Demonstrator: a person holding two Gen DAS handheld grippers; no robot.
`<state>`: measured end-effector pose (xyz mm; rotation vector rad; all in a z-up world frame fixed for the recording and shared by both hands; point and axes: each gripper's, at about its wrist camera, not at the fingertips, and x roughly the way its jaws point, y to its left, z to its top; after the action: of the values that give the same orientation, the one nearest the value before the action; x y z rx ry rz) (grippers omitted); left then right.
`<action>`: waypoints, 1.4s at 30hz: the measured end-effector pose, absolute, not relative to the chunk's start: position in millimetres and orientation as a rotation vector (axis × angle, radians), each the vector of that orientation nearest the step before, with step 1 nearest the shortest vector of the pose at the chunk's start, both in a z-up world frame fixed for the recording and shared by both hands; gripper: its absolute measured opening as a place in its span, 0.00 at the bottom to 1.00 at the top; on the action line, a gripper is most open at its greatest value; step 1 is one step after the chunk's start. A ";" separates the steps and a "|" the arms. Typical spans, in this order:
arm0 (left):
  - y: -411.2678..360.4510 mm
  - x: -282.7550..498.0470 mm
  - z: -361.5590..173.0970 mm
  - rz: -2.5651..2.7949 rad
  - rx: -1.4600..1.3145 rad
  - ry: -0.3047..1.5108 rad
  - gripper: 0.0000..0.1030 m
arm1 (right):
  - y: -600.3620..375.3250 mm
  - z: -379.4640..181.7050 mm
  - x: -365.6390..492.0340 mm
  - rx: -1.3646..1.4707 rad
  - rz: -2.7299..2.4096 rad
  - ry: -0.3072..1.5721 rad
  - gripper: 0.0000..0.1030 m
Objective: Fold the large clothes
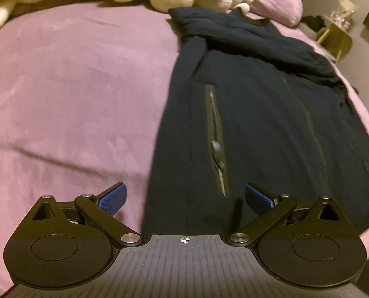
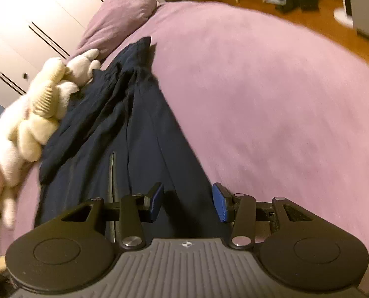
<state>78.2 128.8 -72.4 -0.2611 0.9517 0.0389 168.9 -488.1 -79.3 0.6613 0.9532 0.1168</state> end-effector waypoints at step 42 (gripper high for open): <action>192.4 205.9 -18.6 0.062 -0.874 0.757 0.17 | -451.1 -14.7 263.2 1.023 0.427 0.792 0.17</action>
<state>205.9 192.4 -18.6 -0.8737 0.7569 0.0619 263.2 -451.1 -14.7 1.0228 0.7925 0.4271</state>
